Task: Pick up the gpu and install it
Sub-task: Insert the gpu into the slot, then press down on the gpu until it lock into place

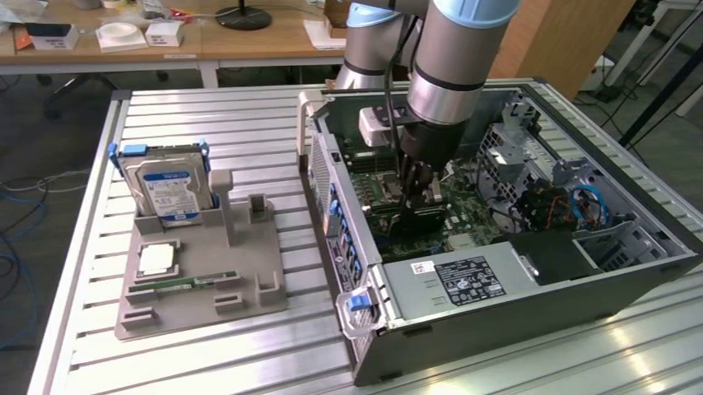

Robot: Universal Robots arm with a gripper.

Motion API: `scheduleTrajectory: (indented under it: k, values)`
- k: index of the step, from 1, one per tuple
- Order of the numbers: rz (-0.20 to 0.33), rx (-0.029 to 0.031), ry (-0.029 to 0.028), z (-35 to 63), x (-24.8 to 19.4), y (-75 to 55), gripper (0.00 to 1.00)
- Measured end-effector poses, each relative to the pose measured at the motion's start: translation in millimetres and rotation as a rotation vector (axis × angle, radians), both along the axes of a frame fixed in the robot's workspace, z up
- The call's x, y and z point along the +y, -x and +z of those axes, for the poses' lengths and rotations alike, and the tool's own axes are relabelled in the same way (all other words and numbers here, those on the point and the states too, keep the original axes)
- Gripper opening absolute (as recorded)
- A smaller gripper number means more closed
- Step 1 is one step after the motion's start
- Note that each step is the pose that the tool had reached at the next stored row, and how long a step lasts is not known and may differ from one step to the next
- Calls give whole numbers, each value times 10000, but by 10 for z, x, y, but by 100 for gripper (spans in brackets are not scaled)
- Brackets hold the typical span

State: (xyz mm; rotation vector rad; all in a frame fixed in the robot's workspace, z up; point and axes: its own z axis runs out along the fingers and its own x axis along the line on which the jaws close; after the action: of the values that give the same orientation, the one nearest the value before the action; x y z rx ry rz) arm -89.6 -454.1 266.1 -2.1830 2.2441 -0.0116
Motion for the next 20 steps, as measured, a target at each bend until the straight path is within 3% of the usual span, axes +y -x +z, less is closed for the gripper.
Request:
scheduleTrajectory:
  k: [13, 20]
  values:
    - [0, -1, -1, 1, 0, 0, 11]
    - [0, 0, 0, 72, 0, 0, 11]
